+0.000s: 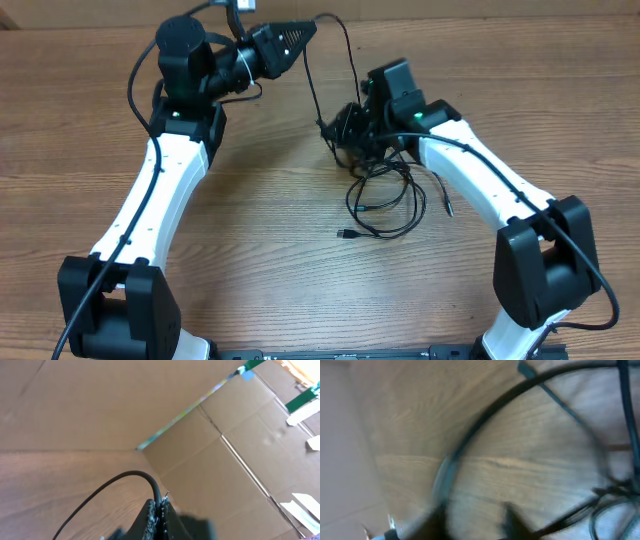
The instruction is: Untangle cables
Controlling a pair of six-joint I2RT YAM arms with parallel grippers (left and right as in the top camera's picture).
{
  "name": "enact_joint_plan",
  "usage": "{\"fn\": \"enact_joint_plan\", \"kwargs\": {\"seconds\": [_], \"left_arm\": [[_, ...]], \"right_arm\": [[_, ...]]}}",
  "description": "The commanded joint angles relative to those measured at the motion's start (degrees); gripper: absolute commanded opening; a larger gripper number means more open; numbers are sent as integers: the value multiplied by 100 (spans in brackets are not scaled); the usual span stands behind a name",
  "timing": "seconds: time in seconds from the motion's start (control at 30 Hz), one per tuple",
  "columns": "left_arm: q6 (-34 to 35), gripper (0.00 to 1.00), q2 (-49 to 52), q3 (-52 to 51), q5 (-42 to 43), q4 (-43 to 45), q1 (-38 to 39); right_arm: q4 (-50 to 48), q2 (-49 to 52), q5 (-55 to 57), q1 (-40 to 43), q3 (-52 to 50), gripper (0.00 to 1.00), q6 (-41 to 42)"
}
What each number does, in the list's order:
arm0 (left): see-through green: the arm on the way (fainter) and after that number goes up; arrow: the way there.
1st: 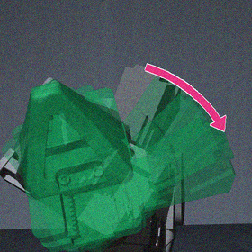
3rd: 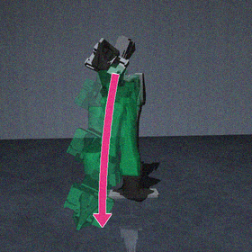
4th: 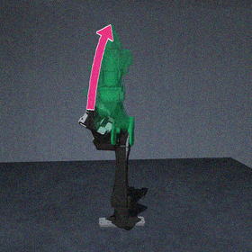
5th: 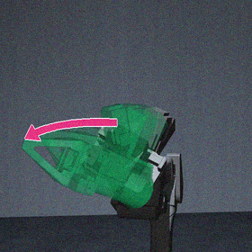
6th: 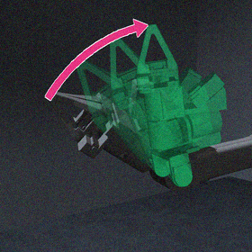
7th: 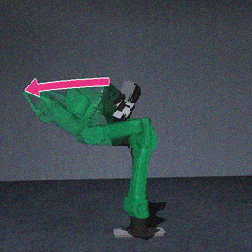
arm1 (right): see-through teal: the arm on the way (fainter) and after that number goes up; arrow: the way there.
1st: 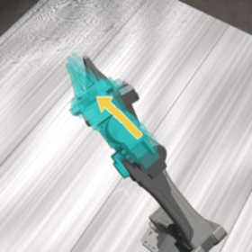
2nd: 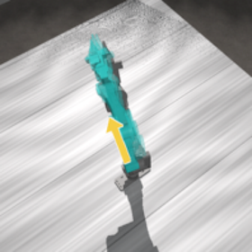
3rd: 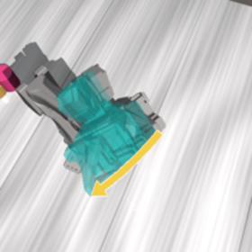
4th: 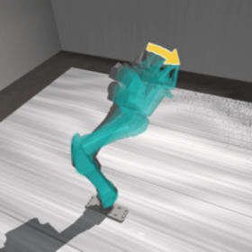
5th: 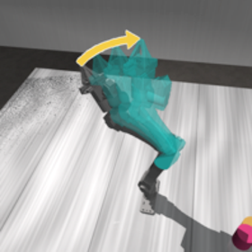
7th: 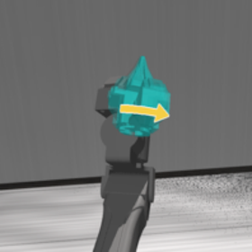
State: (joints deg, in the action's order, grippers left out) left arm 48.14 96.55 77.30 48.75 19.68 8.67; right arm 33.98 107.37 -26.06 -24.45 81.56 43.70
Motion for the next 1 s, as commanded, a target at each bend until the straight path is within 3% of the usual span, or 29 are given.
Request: {"fn": "enact_joint_plan", "kwargs": {"seconds": [0.0,0.2,0.4,0.73,0.97], "left_arm": [[79,4,-111,459,-214,48,-13],[-350,4,-111,916,-638,-573,-251],[-1191,4,-111,1768,-1220,-2050,-507],[-2979,4,-111,3560,-3698,-5180,-713],[-3298,4,-111,3921,-5082,-6231,-870]], "right_arm": [[407,0,468,-26,-13,4,85],[1598,-11,1600,417,-13,4,-68],[2806,-9,3082,1266,-13,4,-179],[2953,-9,3659,3156,-13,4,-837],[2931,-9,3633,4234,-13,4,-1228]]}}
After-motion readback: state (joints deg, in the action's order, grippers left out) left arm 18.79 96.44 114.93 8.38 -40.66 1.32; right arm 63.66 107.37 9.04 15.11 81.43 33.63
